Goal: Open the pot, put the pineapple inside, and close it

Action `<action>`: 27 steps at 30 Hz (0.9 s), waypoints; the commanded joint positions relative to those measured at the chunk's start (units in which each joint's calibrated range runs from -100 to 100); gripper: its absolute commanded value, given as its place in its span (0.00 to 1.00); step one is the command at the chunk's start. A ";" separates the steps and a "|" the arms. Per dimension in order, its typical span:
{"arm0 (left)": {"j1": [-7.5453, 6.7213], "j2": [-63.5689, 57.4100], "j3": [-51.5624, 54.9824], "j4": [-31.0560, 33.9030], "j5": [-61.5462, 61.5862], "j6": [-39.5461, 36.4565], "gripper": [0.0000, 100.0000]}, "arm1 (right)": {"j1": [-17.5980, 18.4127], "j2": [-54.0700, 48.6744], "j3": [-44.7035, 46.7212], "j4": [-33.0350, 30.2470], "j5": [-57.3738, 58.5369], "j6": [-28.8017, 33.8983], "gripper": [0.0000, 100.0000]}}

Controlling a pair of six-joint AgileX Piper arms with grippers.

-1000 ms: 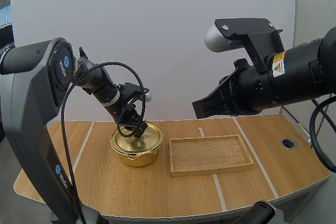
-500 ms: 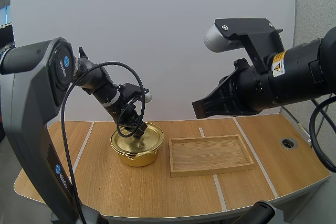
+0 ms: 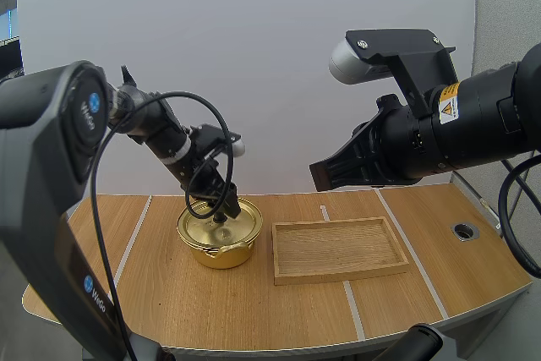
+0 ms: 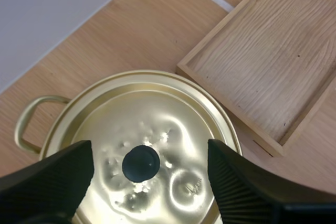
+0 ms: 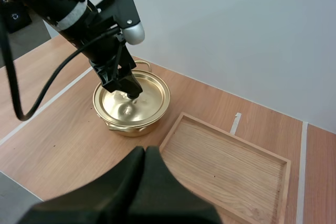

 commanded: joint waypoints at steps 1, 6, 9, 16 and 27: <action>-0.11 -11.87 0.01 0.64 1.74 -0.60 1.00 | -0.19 -0.54 0.02 -0.42 0.00 -0.27 0.00; -0.11 -20.61 -1.49 2.28 5.27 -2.66 1.00 | -0.19 -0.54 0.02 -0.42 0.00 -0.27 0.00; -0.05 -30.41 -4.10 3.32 11.29 -4.63 1.00 | -0.19 -0.54 0.02 -0.42 0.00 -0.27 0.00; -0.05 -49.44 -5.62 6.08 16.59 -6.39 1.00 | -0.19 -1.62 0.01 -0.42 0.00 -0.27 0.00; -0.05 -68.06 -5.62 6.32 21.44 -12.41 1.00 | -0.95 -7.91 0.01 -1.75 0.00 -0.27 0.00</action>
